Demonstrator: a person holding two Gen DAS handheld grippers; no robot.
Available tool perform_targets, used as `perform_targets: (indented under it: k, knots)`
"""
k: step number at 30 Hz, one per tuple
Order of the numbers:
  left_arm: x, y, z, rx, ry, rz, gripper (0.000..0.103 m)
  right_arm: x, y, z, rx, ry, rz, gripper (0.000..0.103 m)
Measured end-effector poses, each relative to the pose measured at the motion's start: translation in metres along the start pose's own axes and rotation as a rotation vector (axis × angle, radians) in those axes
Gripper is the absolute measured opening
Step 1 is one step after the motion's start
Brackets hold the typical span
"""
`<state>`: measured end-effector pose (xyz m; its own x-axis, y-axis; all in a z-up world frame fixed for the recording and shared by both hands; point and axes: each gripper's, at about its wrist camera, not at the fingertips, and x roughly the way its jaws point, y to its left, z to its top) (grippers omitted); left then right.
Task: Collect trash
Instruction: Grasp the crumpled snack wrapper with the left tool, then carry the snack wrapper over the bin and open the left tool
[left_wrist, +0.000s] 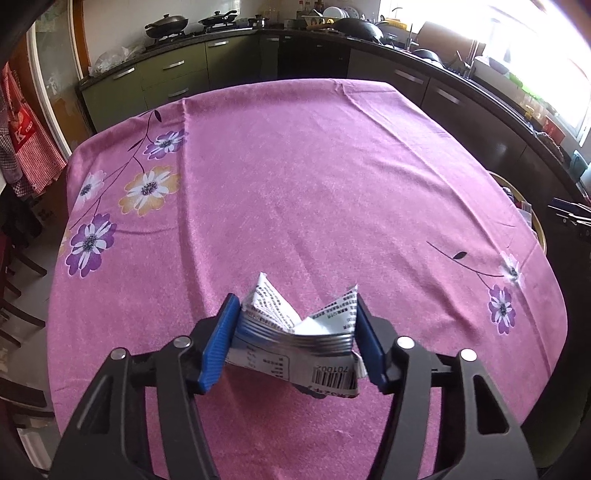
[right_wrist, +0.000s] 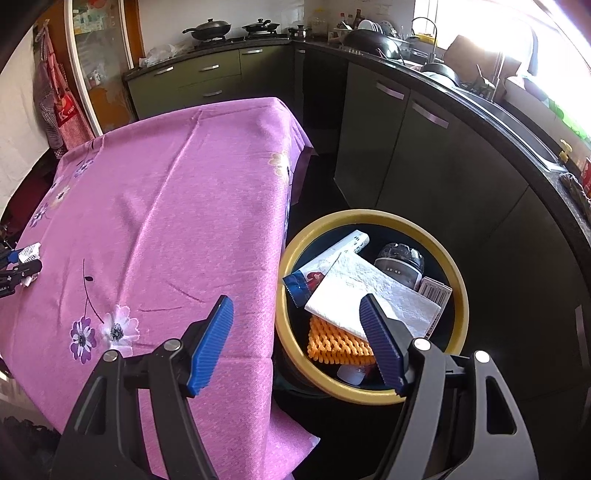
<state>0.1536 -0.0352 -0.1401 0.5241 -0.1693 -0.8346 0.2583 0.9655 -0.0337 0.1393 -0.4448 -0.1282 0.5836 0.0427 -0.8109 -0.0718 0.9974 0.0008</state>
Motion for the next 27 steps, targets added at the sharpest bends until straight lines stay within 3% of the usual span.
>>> perform_targets:
  k: [18, 23, 27]
  knots:
    - [-0.043, -0.058, 0.026, 0.159, -0.091, -0.069, 0.055, -0.012, -0.013, -0.009, 0.031, -0.017, 0.0, 0.07]
    - [-0.046, -0.093, 0.052, 0.237, -0.105, -0.13, 0.055, -0.025, -0.025, -0.014, 0.053, -0.039, -0.018, 0.07]
    - [-0.043, -0.142, 0.079, 0.337, -0.11, -0.206, 0.056, -0.039, -0.045, -0.024, 0.085, -0.055, -0.06, 0.07]
